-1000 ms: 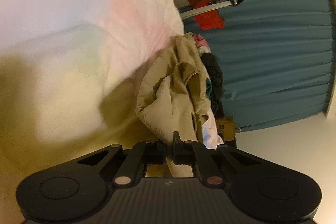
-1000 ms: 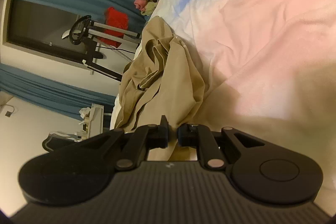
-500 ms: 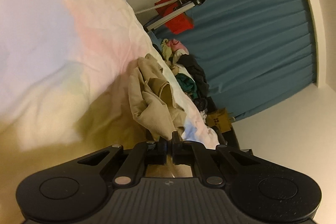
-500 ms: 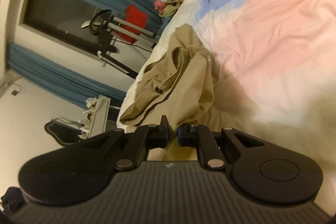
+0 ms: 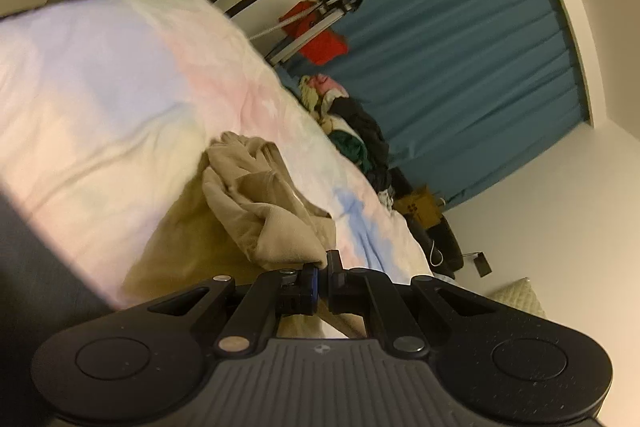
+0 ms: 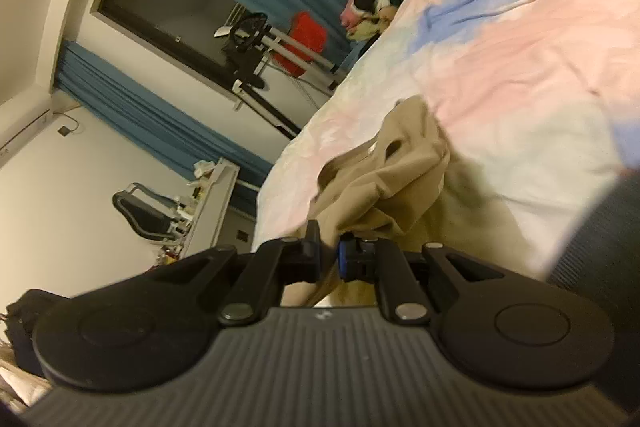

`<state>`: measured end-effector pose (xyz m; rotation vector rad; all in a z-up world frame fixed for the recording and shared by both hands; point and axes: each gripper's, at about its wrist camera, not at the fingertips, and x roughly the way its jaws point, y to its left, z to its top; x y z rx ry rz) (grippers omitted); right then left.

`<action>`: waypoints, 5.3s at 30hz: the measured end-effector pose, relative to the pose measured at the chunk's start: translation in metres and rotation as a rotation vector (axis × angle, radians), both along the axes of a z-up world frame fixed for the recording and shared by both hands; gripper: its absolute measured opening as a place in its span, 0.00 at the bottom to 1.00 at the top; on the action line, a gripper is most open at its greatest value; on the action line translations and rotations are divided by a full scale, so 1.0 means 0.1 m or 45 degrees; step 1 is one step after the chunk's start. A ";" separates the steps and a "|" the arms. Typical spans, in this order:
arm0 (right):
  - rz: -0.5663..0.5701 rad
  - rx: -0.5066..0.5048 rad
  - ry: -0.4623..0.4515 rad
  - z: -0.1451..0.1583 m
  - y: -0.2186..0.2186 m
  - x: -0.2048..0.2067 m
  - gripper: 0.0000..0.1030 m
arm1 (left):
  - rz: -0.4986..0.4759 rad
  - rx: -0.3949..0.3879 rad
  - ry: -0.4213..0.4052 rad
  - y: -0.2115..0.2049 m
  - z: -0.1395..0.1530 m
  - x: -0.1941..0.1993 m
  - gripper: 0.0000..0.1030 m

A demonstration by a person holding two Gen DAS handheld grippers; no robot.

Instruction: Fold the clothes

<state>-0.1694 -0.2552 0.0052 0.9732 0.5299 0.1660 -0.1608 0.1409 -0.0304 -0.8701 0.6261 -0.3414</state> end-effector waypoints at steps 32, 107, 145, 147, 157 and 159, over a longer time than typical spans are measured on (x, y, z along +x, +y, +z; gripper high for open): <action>-0.094 0.091 0.399 -0.88 -0.19 2.86 0.13 | -0.001 0.230 0.173 -0.41 -0.65 3.00 0.07; 0.101 -0.027 0.138 -0.50 0.16 1.65 0.83 | -0.390 0.432 0.133 -0.67 -0.54 1.50 0.87; -0.086 0.631 0.426 -1.53 0.07 1.90 0.65 | 0.034 -0.304 0.230 -0.07 -1.21 1.67 0.26; -0.106 0.626 0.440 -1.59 0.03 1.94 0.54 | 0.033 -0.315 0.240 -0.06 -1.21 1.68 0.26; -0.127 0.488 0.310 -0.98 -0.03 1.70 0.19 | -0.015 -0.525 0.360 -0.05 -0.85 1.62 0.26; -0.138 0.467 0.260 -0.73 -0.12 1.64 0.19 | -0.066 -0.518 0.369 -0.13 -0.62 1.68 0.26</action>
